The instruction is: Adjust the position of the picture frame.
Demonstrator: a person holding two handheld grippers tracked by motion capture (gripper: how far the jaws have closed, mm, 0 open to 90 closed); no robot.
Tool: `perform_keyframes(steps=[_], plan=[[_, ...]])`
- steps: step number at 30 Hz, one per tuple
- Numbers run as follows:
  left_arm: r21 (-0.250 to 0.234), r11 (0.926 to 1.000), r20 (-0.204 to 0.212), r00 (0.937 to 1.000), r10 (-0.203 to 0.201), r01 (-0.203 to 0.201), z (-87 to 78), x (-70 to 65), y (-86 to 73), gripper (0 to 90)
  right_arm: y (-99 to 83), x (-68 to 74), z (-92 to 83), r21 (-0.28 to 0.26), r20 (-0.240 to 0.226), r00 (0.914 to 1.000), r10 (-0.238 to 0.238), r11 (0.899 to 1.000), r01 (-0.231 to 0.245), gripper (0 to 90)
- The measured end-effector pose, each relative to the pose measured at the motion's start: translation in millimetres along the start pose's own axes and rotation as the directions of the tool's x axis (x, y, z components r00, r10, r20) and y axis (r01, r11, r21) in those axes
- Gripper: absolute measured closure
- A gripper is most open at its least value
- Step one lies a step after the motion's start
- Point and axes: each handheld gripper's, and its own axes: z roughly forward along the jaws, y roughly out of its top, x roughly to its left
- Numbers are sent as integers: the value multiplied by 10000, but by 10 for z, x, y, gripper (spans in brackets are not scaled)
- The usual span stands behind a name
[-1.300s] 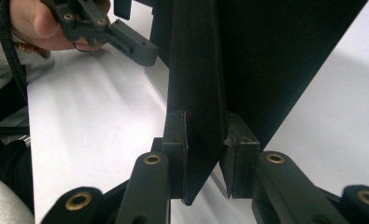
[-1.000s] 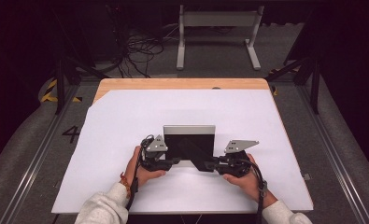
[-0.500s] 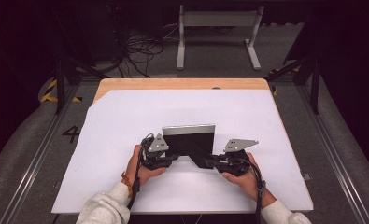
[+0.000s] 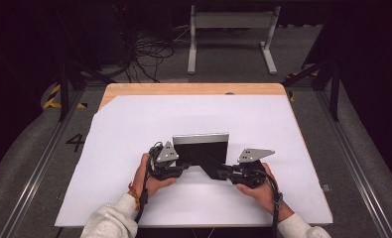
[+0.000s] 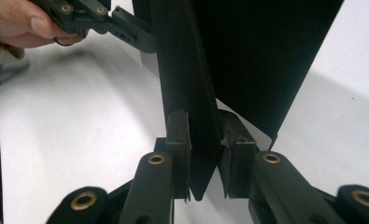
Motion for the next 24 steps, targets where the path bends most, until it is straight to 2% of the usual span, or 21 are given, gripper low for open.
perform_keyframes(steps=[6,10,16,24], plan=[[-430,9990,110,9999,-108,113,-74,21,27,530,-6,15,-4,30,9,10000,-79,10000,79,770],[-668,9978,140,9999,-32,41,-124,25,42,536,-15,36,-8,84,50,9998,-178,9998,178,772],[-620,9980,94,9999,81,-75,-139,20,42,588,-19,64,-14,175,118,9994,-328,9993,326,771],[-436,9988,269,9994,233,-221,-114,6,18,593,2,107,-56,163,106,9983,-570,9982,569,762]])
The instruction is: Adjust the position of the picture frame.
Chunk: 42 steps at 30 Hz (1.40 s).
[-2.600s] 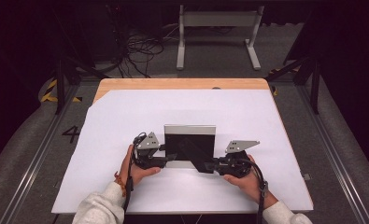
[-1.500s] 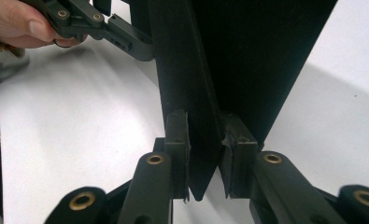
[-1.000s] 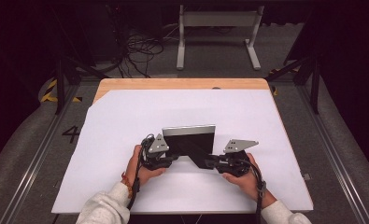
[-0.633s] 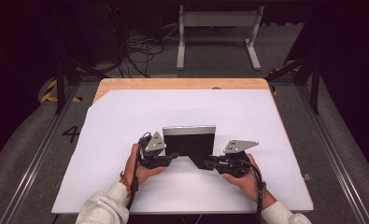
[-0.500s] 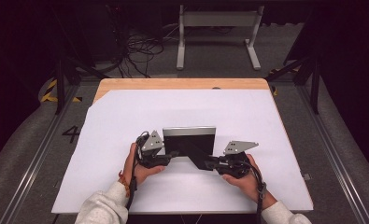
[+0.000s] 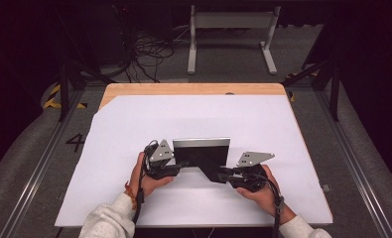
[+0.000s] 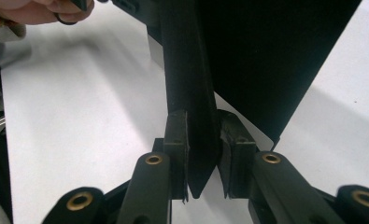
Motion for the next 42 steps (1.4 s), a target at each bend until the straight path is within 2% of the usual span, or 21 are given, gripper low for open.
perform_keyframes(steps=[5,8,12,22,26,33,42], plan=[[506,9984,65,9997,234,-237,55,4,-59,595,-1,5,-8,-9,49,10000,-43,10000,43,796],[693,9975,248,9996,98,-115,97,20,-114,599,2,8,-14,-41,14,10000,-29,10000,30,796],[681,9973,434,9987,263,-292,124,22,-156,628,0,14,-14,-34,0,10000,-56,10000,56,799],[805,9933,-198,9962,845,-827,135,-29,-138,607,-4,28,-13,-1,-28,9999,-118,9999,118,808],[721,9940,-486,9951,863,-827,162,-30,-134,607,-4,33,-7,7,22,9999,-158,9999,158,813],[701,9935,-642,9934,946,-900,171,-36,-136,605,-10,36,0,10,27,9999,-113,9999,113,819],[771,9922,-885,9906,1043,-975,172,-31,-132,606,-11,85,16,131,-57,9993,-361,9993,362,831]])
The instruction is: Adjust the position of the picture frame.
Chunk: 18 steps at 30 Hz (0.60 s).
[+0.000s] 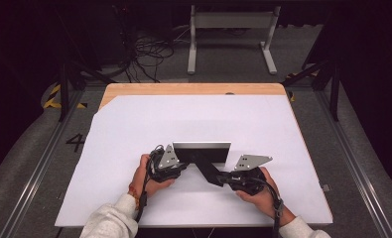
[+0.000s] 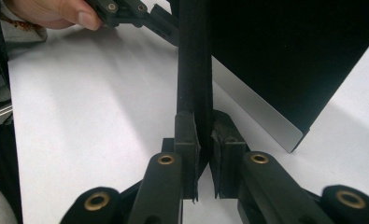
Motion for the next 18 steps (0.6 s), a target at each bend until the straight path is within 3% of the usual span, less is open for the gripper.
perform_keyframes(steps=[2,9,15,18], plan=[[-57,9998,-37,9999,-168,168,9,-6,-5,602,-4,2,3,3,-16,10000,6,10000,-6,834],[-59,9998,-81,9998,-179,178,11,5,-9,592,-8,28,20,114,95,9997,-207,9997,205,838],[-372,9975,325,9977,-594,606,-74,69,-22,563,-32,19,17,145,75,9998,-209,9997,208,850],[-544,9965,395,9974,-607,628,-107,76,-14,559,-34,16,6,106,58,9998,-191,9998,191,851]])
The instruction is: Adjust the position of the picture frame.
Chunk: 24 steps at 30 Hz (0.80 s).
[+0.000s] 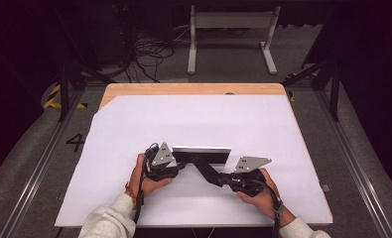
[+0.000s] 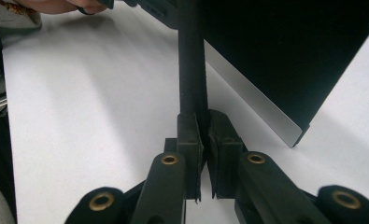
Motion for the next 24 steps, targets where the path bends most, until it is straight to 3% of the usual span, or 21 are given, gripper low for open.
perform_keyframes(steps=[4,11,24], plan=[[-206,9997,237,9997,-114,119,-51,2,17,562,4,3,-6,-17,-8,10000,-14,10000,14,853],[-430,9988,251,9994,-224,234,-112,23,26,568,4,10,-9,-24,-8,10000,-21,10000,21,854],[-711,9974,339,9994,-69,93,-188,13,62,623,23,10,-62,-216,-18,10000,30,9998,-30,856]])
